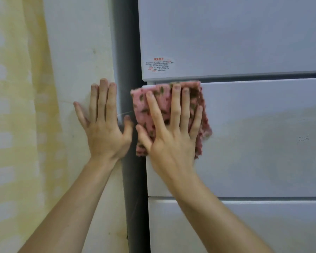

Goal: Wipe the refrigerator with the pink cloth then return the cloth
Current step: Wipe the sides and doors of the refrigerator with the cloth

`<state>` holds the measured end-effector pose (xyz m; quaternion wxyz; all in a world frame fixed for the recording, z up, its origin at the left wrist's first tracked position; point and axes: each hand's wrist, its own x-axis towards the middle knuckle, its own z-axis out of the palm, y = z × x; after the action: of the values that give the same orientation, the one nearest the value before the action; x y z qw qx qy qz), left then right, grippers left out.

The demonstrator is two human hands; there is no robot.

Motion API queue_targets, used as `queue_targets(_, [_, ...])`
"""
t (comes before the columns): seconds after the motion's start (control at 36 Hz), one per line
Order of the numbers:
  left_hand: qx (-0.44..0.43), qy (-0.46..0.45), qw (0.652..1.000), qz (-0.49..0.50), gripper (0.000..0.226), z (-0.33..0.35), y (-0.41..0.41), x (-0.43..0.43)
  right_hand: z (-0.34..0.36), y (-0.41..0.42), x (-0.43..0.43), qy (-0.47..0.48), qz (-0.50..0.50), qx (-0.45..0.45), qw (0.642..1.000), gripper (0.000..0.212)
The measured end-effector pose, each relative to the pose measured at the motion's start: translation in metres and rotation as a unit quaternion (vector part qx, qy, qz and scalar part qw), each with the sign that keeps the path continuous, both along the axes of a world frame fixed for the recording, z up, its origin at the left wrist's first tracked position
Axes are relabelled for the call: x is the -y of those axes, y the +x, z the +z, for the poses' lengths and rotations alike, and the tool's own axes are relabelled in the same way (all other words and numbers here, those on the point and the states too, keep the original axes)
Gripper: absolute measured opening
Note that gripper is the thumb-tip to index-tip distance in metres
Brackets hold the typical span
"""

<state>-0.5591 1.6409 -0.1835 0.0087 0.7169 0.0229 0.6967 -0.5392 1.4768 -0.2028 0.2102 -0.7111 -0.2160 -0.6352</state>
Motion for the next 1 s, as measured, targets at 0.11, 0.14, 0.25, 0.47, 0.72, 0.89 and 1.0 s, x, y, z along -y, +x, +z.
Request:
queue_targets(0.11, [0.002, 0.000, 1.000, -0.003, 0.080, -0.001, -0.001, 0.001, -0.001, 0.000, 0.000, -0.005, -0.015, 0.000, 1.000, 0.065])
queue_targets(0.14, [0.001, 0.002, 1.000, -0.003, 0.079, -0.002, 0.000, 0.000, -0.007, 0.001, 0.001, -0.007, -0.018, -0.001, 1.000, 0.065])
queue_targets(0.25, [0.001, 0.006, 1.000, 0.002, 0.076, -0.006, -0.001, -0.001, -0.035, 0.000, 0.004, -0.008, -0.020, -0.010, 1.000, 0.063])
queue_targets(0.47, [-0.002, -0.005, 1.000, 0.005, 0.082, -0.019, -0.003, 0.000, -0.114, -0.003, 0.012, -0.038, -0.014, -0.047, 0.998, 0.069])
queue_targets(0.72, [0.002, 0.005, 1.000, 0.005, 0.081, -0.021, -0.002, -0.002, -0.073, -0.003, 0.013, -0.056, 0.012, -0.021, 0.998, 0.067])
queue_targets(0.89, [0.009, -0.005, 1.000, -0.004, 0.088, -0.020, -0.002, -0.001, 0.012, -0.002, -0.008, -0.005, -0.008, -0.012, 1.000, 0.060])
queue_targets(1.0, [0.017, 0.001, 1.000, -0.004, 0.088, -0.021, -0.001, -0.001, -0.006, 0.002, 0.000, -0.019, -0.008, 0.006, 1.000, 0.057])
